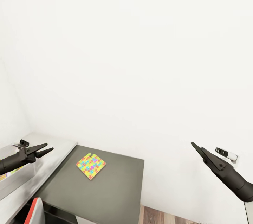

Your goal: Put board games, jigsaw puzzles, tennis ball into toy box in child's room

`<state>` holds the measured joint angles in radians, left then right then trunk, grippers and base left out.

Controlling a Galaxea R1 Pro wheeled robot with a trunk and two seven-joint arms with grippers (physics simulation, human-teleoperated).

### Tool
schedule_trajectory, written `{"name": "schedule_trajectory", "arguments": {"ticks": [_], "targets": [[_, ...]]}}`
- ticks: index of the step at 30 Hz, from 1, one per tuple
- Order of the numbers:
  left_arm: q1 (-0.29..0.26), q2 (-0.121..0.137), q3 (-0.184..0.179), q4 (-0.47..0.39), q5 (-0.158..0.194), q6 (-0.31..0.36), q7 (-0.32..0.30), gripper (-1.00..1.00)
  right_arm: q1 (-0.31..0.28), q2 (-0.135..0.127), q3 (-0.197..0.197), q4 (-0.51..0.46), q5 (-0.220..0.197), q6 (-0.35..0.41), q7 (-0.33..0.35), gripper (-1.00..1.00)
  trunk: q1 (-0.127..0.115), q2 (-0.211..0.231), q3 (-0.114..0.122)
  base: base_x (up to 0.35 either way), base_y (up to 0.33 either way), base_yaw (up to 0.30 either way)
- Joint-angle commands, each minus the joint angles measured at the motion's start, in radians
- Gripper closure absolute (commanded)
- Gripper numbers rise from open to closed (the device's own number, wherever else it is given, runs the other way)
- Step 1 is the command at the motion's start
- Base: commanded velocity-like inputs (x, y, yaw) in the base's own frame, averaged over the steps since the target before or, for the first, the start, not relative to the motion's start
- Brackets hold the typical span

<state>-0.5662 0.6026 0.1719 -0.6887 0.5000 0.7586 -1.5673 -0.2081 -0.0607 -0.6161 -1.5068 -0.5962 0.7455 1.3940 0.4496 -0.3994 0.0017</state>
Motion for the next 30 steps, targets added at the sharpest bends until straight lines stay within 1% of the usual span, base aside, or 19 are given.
{"name": "schedule_trajectory", "arguments": {"ticks": [1, 4, 10, 15, 20, 25, 30], "targets": [[0.000, 0.000, 0.000, 0.000, 0.000, 0.011, -0.004, -1.00, -0.001, 0.000, 0.000, 0.000, -0.002, 0.009, 0.002, -1.00, 0.000, -0.001, 0.001, 0.013, 0.006, -0.201], [0.000, 0.000, 0.000, 0.000, 0.000, 0.011, -0.004, -1.00, -0.001, 0.001, 0.000, 0.000, -0.002, 0.009, 0.002, -1.00, 0.000, -0.001, 0.005, 0.061, 0.003, -0.201], [0.000, 0.000, 0.000, 0.000, 0.000, 0.011, -0.004, -1.00, -0.001, 0.001, 0.000, 0.000, -0.002, 0.009, 0.001, -1.00, 0.000, -0.001, 0.013, 0.205, 0.025, -0.201], [0.000, 0.000, 0.000, 0.000, 0.000, 0.011, -0.004, -1.00, -0.001, 0.001, -0.001, 0.000, -0.002, 0.009, 0.001, -1.00, 0.000, -0.001, 0.019, 0.072, 0.007, -0.198], [0.000, 0.000, 0.000, 0.000, 0.000, 0.011, -0.004, -1.00, -0.001, 0.001, 0.000, 0.000, -0.002, 0.009, 0.001, -1.00, 0.000, -0.001, 0.022, 0.028, 0.003, -0.080], [0.000, 0.000, 0.000, 0.000, 0.000, 0.011, -0.004, -1.00, -0.001, 0.001, 0.001, 0.000, -0.002, 0.009, 0.001, -1.00, 0.000, -0.001, 0.023, 0.153, 0.057, -0.024], [0.000, 0.000, 0.000, 0.000, 0.000, 0.011, -0.004, -1.00, -0.001, 0.001, 0.001, 0.000, -0.002, 0.009, 0.000, -1.00, 0.000, -0.001, 0.027, 0.057, 0.017, -0.133]]}}
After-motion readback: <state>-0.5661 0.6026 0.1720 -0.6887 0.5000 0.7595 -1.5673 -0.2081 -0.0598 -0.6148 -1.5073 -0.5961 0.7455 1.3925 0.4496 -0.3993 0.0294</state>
